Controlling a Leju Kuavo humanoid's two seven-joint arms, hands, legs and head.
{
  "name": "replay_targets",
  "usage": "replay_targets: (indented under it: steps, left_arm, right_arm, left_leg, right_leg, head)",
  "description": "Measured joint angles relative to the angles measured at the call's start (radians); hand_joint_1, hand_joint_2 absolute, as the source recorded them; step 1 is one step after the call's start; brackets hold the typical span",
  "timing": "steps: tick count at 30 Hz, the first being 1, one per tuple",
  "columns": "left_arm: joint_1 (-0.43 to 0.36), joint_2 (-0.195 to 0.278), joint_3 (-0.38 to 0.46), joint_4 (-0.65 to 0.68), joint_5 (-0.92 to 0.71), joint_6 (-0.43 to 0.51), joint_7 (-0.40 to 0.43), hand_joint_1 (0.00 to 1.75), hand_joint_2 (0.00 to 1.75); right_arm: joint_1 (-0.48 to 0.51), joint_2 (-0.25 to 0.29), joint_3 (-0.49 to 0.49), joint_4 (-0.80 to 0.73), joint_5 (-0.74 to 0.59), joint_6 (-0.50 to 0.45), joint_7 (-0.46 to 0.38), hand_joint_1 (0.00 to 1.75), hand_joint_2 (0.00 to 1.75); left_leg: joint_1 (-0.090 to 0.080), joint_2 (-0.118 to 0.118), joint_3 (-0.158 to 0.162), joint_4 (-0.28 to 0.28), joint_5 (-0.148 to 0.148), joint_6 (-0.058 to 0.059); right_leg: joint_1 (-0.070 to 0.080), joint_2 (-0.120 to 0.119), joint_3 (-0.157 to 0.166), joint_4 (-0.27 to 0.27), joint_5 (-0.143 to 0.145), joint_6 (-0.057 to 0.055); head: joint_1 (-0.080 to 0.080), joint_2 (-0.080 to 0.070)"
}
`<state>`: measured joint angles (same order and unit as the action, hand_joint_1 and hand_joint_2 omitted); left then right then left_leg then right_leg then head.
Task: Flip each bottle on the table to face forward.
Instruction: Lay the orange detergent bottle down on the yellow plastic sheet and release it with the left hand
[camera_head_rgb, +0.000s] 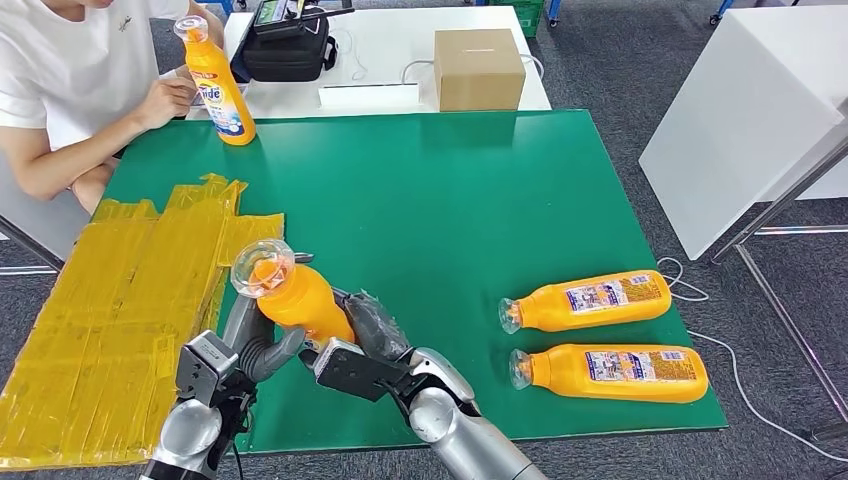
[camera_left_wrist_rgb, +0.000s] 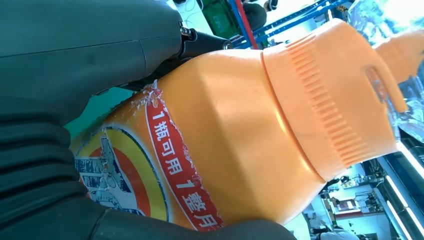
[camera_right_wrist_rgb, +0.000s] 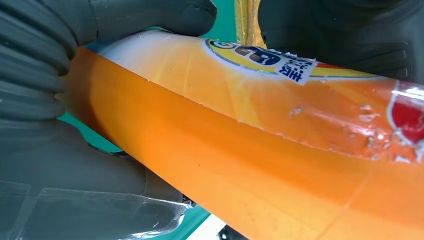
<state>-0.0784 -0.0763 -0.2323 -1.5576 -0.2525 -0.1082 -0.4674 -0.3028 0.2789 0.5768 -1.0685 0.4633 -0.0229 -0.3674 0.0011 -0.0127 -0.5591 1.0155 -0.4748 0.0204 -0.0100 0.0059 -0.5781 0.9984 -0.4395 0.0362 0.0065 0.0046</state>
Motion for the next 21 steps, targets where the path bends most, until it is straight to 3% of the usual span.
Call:
replay_targets:
  steps: [14,15,18,19,21]
  left_arm:
    - [0.000,0.000,0.000,0.000,0.011,-0.006,-0.001,1.75,1.75]
    - [0.000,0.000,0.001,0.000,0.012,-0.006,-0.001,1.75,1.75]
    - [0.001,0.000,0.002,0.000,0.018,-0.007,-0.001,1.75,1.75]
    - [0.002,-0.001,0.002,0.000,0.020,-0.007,-0.001,1.75,1.75]
    - [0.005,-0.005,0.004,0.000,0.026,-0.005,0.000,1.75,1.75]
  right_arm:
    - [0.000,0.000,0.000,0.000,0.003,-0.001,0.000,1.69,1.75]
    - [0.000,0.000,0.000,0.000,0.004,-0.001,0.000,1.35,1.75]
    - [0.001,0.000,0.000,0.000,0.009,-0.007,0.000,0.10,1.75]
    - [0.001,0.000,0.000,0.000,0.011,-0.011,0.000,0.00,1.75]
    - [0.004,0.000,0.000,-0.001,0.017,-0.023,0.000,0.00,1.75]
  left_leg:
    - [0.000,0.000,0.000,0.000,0.000,0.000]
    - [0.000,0.000,0.000,0.000,0.000,0.000]
    - [0.000,0.000,0.000,0.000,0.000,0.000]
    - [0.000,0.000,0.000,0.000,0.000,0.000]
    - [0.000,0.000,0.000,0.000,0.000,0.000]
  right_leg:
    - [0.000,0.000,0.000,0.000,0.000,0.000]
    - [0.000,0.000,0.000,0.000,0.000,0.000]
    - [0.000,0.000,0.000,0.000,0.000,0.000]
    - [0.000,0.000,0.000,0.000,0.000,0.000]
    - [0.000,0.000,0.000,0.000,0.000,0.000]
  head:
    - [0.000,0.000]
    - [0.000,0.000]
    - [0.000,0.000]
    - [0.000,0.000]
    - [0.000,0.000]
